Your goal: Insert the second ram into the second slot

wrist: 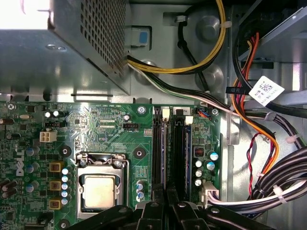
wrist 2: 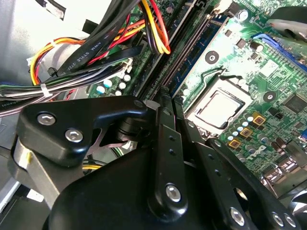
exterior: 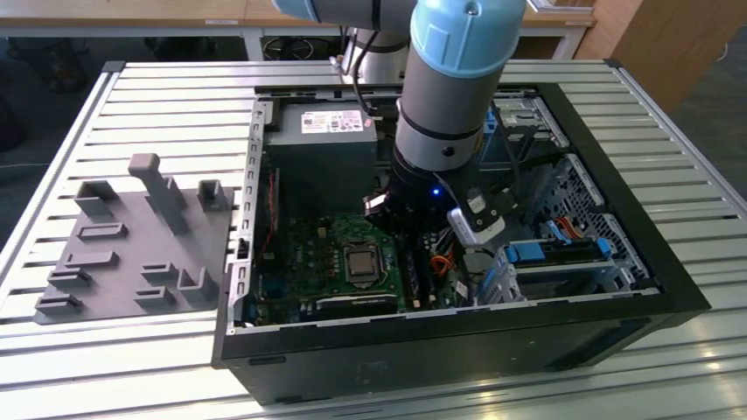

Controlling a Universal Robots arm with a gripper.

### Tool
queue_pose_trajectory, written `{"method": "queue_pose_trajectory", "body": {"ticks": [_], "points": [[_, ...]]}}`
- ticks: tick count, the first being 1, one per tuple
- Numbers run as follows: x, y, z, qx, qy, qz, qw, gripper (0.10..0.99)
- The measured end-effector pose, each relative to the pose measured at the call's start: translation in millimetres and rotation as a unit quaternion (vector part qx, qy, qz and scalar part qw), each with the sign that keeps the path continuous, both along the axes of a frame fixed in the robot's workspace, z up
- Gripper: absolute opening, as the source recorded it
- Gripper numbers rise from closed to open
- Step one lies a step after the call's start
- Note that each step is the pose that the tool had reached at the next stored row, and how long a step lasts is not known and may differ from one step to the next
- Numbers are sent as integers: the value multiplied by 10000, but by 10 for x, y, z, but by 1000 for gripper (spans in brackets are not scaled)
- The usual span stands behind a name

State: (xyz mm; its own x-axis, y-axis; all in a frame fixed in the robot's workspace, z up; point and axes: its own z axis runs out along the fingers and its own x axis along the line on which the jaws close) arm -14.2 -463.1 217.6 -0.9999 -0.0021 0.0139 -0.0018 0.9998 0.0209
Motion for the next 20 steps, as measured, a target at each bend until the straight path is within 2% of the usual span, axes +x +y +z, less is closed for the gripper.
{"method": "queue_pose_trajectory", "body": {"ticks": [12, 20], "points": [[15, -1, -1, 1, 1, -51, 10000, 137], [16, -2, -40, 0, 1, -62, 10000, 137]]}}
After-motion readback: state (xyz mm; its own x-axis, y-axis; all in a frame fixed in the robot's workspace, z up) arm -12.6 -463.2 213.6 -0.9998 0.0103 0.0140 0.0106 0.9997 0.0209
